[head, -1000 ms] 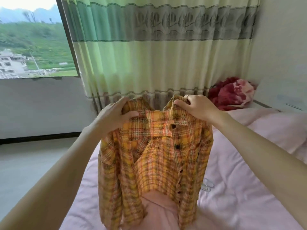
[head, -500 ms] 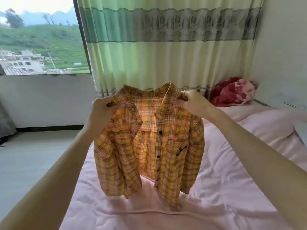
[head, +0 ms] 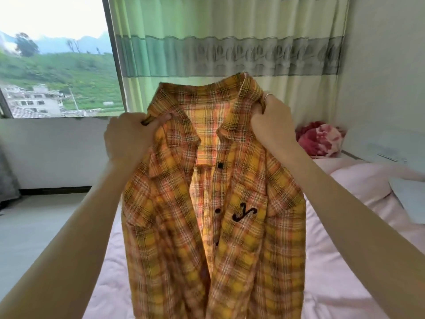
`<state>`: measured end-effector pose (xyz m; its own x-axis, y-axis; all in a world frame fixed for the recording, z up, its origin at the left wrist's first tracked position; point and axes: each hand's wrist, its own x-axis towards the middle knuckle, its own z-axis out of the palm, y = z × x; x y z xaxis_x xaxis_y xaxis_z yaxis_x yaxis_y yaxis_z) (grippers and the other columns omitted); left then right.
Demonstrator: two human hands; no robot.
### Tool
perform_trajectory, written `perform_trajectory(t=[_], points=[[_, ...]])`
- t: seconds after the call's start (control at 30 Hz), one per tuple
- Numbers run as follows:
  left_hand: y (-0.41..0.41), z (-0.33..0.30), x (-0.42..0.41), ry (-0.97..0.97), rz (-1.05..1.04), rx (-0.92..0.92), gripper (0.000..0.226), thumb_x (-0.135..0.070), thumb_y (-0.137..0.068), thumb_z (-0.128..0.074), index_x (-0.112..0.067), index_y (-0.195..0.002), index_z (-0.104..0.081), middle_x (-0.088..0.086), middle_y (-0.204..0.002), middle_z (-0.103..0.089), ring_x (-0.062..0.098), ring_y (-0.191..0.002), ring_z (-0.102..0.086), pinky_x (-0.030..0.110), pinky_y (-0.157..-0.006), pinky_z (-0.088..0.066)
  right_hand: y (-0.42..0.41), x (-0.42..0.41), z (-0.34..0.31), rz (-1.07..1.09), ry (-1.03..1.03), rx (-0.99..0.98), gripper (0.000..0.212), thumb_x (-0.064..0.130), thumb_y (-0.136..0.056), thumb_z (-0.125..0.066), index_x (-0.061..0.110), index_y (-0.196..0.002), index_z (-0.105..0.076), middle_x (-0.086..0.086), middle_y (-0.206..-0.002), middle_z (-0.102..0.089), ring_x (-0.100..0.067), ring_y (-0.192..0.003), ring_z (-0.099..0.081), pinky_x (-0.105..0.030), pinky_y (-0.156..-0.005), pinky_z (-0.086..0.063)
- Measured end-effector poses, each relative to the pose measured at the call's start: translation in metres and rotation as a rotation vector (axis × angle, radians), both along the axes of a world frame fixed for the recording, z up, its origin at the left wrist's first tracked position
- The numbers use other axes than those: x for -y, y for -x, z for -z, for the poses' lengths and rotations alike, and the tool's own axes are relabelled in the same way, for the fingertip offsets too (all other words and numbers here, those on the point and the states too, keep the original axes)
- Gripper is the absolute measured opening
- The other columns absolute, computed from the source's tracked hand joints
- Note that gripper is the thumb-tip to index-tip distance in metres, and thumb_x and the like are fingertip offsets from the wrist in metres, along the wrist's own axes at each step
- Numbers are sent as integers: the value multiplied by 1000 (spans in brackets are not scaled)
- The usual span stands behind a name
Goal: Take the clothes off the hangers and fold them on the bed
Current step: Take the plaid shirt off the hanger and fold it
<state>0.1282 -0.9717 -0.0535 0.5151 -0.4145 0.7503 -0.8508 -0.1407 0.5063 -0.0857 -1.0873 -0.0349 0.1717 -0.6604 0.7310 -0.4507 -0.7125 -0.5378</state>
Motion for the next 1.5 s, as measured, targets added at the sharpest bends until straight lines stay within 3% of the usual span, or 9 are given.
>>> perform_trajectory(t=[0.2, 0.4, 0.53, 0.77, 0.93, 1.2, 1.33, 1.4, 1.5], points=[[-36, 61, 40, -370, 7, -33, 72, -80, -66, -43, -11, -51, -52, 5, -50, -50, 24, -55, -55, 28, -53, -39, -14, 48, 70, 182, 231, -410, 33, 30, -101, -35, 5, -109, -55, -14, -95, -66, -36, -84, -63, -32, -62, -31], [-102, 172, 111, -735, 20, -79, 77, -82, -68, -42, -6, -59, -58, 5, -59, -58, 22, -57, -56, 29, -53, -43, -66, 130, 183, 53, 81, -616, 40, 33, -101, -33, 3, -116, -55, -14, -95, -68, -35, -81, -64, -35, -64, -41], [-144, 244, 164, -755, 65, -192, 67, -72, -74, -52, -12, -48, -42, 1, -45, -47, 18, -43, -45, 26, -46, -29, -115, 190, 254, 15, -90, -684, 37, 30, -102, -33, 4, -119, -53, -12, -92, -67, -31, -75, -62, -31, -60, -37], [-211, 352, 246, -867, 30, -281, 67, -74, -75, -47, -14, -48, -39, 1, -43, -43, 23, -45, -47, 28, -52, -35, -190, 275, 364, -37, -353, -705, 38, 32, -102, -32, 3, -107, -57, -12, -91, -64, -32, -80, -61, -35, -69, -47], [-230, 419, 300, -938, -29, -333, 61, -72, -80, -46, -17, -52, -46, 2, -51, -51, 27, -58, -55, 31, -58, -40, -215, 328, 428, -25, -484, -733, 34, 28, -101, -37, 1, -96, -58, -12, -86, -60, -29, -80, -57, -29, -63, -29], [-250, 541, 345, -1032, -71, -323, 57, -65, -84, -47, -12, -65, -56, 9, -61, -53, 31, -69, -57, 34, -59, -40, -240, 387, 557, -107, -701, -744, 24, 23, -97, -43, 13, -81, -57, -22, -96, -63, -38, -93, -58, -38, -74, -39], [-257, 586, 357, -1106, -88, -233, 42, -51, -88, -54, -12, -97, -64, 15, -99, -63, 35, -103, -52, 42, -81, -39, -244, 407, 608, -46, -823, -748, 25, 27, -94, -49, 11, -108, -62, -13, -108, -64, -33, -107, -55, -40, -94, -41], [-252, 601, 357, -1091, -143, -190, 30, -31, -91, -54, -12, -114, -57, 17, -114, -56, 36, -112, -45, 46, -90, -32, -245, 407, 625, 49, -825, -710, 27, 23, -91, -49, 10, -112, -62, -13, -115, -61, -33, -114, -50, -40, -100, -36], [-224, 606, 359, -863, -59, -124, 17, -18, -90, -51, -7, -98, -60, 16, -95, -60, 36, -92, -54, 45, -77, -39, -251, 392, 633, 27, -614, -624, 29, 23, -91, -46, 4, -99, -65, -16, -102, -62, -36, -104, -53, -39, -93, -35]])
